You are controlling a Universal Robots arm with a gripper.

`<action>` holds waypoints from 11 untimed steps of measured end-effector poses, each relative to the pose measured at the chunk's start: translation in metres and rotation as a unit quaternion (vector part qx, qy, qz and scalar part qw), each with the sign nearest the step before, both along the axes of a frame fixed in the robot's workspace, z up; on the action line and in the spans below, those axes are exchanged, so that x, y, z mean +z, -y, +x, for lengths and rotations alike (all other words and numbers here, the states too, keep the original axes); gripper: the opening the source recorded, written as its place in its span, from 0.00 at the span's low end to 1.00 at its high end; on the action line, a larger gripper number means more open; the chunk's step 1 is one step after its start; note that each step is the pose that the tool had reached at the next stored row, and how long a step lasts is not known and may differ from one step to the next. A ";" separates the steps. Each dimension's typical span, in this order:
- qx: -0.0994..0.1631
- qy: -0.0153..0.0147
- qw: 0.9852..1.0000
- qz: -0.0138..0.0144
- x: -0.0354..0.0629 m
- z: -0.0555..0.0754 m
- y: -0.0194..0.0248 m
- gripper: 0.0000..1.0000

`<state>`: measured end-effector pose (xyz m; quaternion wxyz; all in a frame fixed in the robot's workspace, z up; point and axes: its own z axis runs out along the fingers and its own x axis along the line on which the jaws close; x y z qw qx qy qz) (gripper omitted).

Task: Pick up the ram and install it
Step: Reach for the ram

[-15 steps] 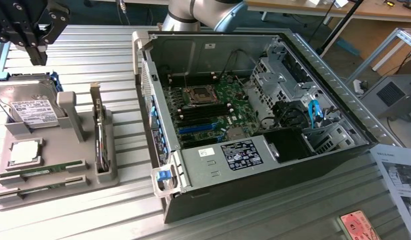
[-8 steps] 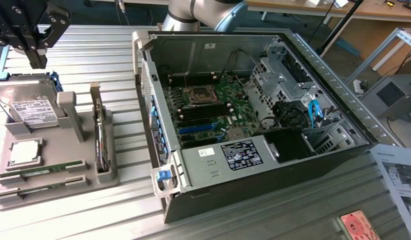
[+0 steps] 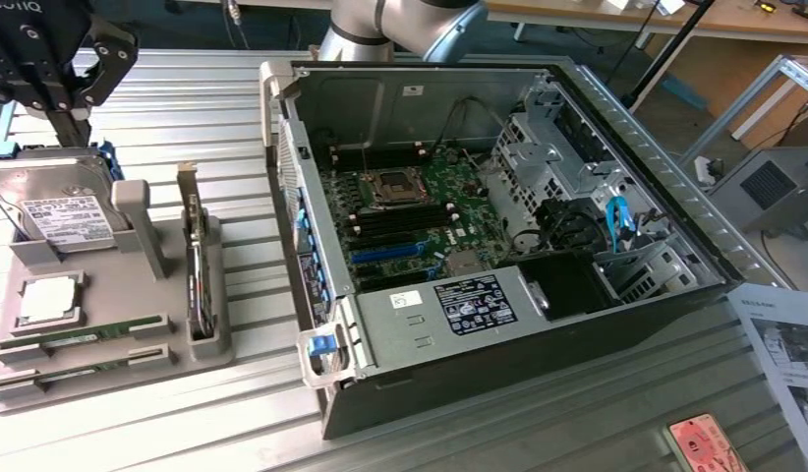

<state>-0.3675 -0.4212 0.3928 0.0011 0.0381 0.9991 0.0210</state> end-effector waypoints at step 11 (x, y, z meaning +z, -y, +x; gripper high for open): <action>0.000 0.000 1.000 0.000 0.0000 -0.001 0.0196 0.11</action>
